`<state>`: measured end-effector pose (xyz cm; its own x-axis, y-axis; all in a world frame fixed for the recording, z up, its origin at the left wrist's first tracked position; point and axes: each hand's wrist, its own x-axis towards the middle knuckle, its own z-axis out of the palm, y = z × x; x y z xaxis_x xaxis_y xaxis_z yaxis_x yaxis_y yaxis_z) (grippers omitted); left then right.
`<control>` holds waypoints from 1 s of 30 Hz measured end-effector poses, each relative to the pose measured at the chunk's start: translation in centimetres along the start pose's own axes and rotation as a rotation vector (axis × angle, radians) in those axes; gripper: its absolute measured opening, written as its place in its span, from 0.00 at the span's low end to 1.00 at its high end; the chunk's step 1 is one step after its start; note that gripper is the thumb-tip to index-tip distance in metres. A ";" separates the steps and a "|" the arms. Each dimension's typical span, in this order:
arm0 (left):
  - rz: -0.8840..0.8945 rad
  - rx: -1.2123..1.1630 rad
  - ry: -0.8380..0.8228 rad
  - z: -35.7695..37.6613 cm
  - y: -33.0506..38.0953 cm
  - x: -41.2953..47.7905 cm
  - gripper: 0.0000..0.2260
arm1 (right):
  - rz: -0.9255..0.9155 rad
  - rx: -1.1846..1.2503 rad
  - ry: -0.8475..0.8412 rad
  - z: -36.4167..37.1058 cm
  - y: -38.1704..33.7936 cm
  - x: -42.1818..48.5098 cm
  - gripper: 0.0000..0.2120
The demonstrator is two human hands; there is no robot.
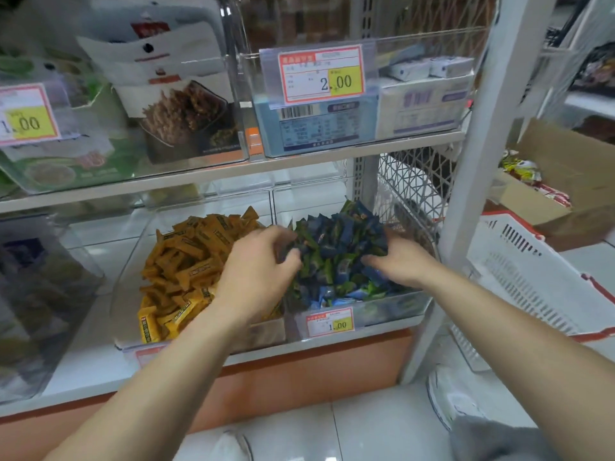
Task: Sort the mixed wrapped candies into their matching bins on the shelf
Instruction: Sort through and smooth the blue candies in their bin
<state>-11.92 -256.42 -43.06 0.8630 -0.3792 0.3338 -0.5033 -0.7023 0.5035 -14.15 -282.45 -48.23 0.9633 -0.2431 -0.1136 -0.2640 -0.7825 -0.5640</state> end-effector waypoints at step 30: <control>-0.865 -1.223 -0.306 11.0 2.2 6.2 0.23 | 0.177 1.183 -0.230 1.5 0.9 4.3 0.19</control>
<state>-7.16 -266.95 -48.62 0.7998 -0.3414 -0.4937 0.5500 0.0874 0.8306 -10.14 -283.34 -50.50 0.9363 -0.0925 -0.3389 -0.3011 0.2861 -0.9097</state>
